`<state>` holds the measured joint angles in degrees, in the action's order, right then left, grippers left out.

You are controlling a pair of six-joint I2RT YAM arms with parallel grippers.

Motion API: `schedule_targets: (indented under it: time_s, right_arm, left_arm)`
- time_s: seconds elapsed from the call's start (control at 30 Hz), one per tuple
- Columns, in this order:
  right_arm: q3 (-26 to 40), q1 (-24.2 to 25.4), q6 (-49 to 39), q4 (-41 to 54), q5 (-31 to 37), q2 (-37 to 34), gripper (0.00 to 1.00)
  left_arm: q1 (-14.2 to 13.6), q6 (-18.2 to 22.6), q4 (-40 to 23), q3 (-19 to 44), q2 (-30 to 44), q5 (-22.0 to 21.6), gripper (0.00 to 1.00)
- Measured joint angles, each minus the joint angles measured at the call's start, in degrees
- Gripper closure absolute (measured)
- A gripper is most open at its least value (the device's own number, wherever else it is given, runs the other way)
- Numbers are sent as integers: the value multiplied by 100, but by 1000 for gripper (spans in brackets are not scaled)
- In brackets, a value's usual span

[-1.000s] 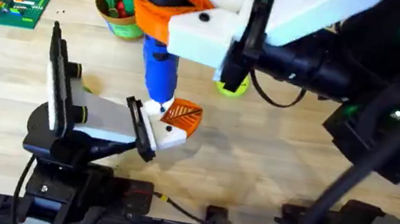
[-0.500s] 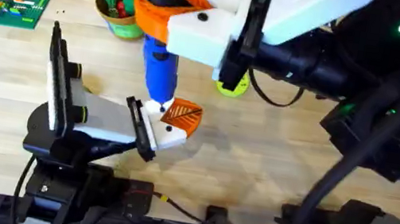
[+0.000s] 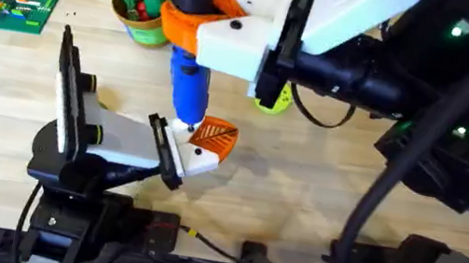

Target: Pick up the gripper from the table and insert it into the empty holder that is missing its gripper. Then pick up a screw, insert it into the mounting hole, and use the screwdriver to tighten it. Finally, clean up the table by picking up the vegetable and placing it into the bucket.

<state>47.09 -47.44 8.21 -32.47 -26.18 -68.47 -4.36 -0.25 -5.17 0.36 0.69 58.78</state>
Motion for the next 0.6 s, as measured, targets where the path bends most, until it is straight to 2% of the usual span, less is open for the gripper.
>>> schedule_targets:
  time_s: [0.2, 0.33, 0.47, 0.53, 0.6]
  right_arm:
    - [-4, 0, 13, -183, -14, -2, 941]
    - [-28, 67, 39, -1321, -56, 4, 941]
    - [-28, 370, 4, -2225, -81, 105, 941]
    - [-22, 649, -240, -2033, -87, 207, 941]
    - [2, 969, -721, -1278, -5, 280, 942]
  left_arm:
    - [0, 2, 2, 0, 0, -4, 984]
    - [0, 2, 2, 0, 0, -7, 984]
    - [0, 2, 2, 0, 0, -7, 984]
    - [0, 2, 2, 0, 0, -7, 984]
    - [0, 2, 2, 0, -2, -8, 984]
